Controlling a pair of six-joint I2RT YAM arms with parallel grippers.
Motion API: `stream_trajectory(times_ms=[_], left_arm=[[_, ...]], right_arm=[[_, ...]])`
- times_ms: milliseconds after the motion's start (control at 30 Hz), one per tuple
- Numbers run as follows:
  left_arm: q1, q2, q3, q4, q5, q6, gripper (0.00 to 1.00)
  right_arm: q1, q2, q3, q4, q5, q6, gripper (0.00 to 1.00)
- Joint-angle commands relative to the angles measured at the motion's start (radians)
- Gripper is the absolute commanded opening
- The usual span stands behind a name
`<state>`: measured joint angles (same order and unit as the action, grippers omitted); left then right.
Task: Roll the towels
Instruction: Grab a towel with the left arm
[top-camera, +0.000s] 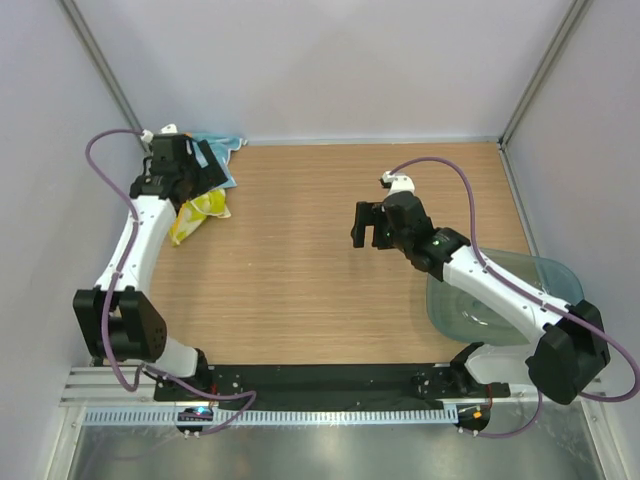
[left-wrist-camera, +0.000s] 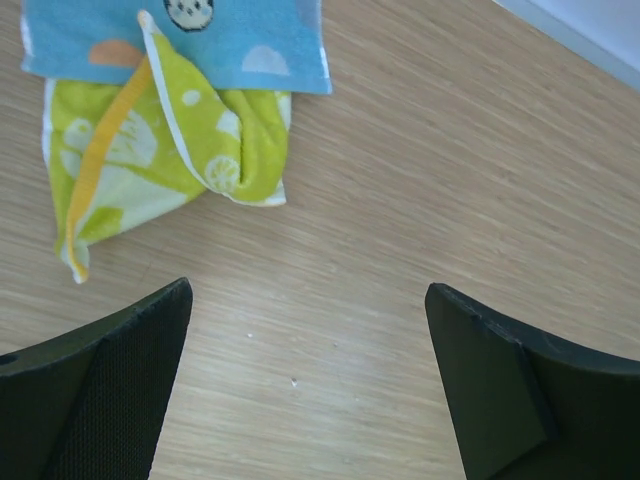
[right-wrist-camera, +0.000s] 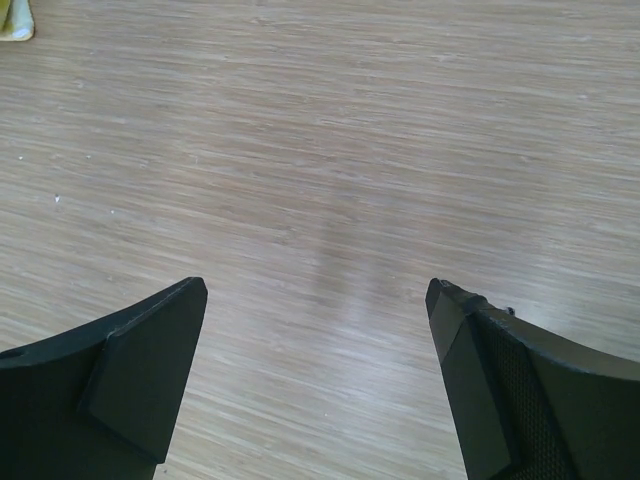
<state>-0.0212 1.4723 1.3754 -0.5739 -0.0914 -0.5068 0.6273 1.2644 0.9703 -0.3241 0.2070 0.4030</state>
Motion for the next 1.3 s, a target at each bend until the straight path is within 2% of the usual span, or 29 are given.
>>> stream_trajectory(times_ms=[0, 167, 367, 567, 800, 900, 1000, 1033, 1100, 1133, 1233, 1267], left_arm=[[-0.011, 0.107, 0.132, -0.138, -0.186, 0.030, 1.00], [-0.029, 0.256, 0.255, -0.282, -0.280, -0.015, 1.00], [-0.025, 0.296, 0.203, -0.201, -0.257, -0.105, 1.00], [0.013, 0.442, 0.287, -0.219, -0.226, -0.182, 1.00], [0.017, 0.574, 0.342, -0.185, -0.214, -0.191, 0.98], [0.018, 0.625, 0.379, -0.190, -0.203, -0.193, 0.87], [0.017, 0.666, 0.451, -0.204, -0.206, -0.179, 0.62], [0.017, 0.678, 0.511, -0.216, -0.217, -0.174, 0.43], [0.017, 0.715, 0.583, -0.270, -0.223, -0.164, 0.24], [0.017, 0.726, 0.631, -0.296, -0.232, -0.153, 0.00], [0.017, 0.752, 0.830, -0.400, -0.237, -0.136, 0.00], [0.017, 0.750, 0.946, -0.423, -0.234, -0.136, 0.00]], right_arm=[[0.003, -0.005, 0.005, 0.005, -0.015, 0.019, 1.00], [0.005, 0.003, 0.004, -0.026, -0.018, 0.005, 1.00], [0.003, 0.006, -0.018, -0.023, -0.020, -0.004, 1.00], [0.005, 0.018, -0.015, -0.055, -0.026, -0.020, 1.00], [0.003, 0.030, -0.028, -0.058, -0.020, -0.035, 1.00], [0.005, 0.050, -0.024, -0.053, -0.023, -0.036, 1.00], [0.005, 0.066, -0.016, -0.052, -0.027, -0.041, 1.00], [0.005, 0.069, -0.015, -0.053, -0.029, -0.041, 1.00], [0.005, 0.069, -0.012, -0.059, -0.027, -0.043, 1.00], [0.003, 0.067, -0.013, -0.059, -0.027, -0.043, 1.00], [0.005, 0.061, -0.016, -0.066, -0.020, -0.043, 1.00], [0.003, 0.059, -0.013, -0.072, -0.020, -0.043, 1.00]])
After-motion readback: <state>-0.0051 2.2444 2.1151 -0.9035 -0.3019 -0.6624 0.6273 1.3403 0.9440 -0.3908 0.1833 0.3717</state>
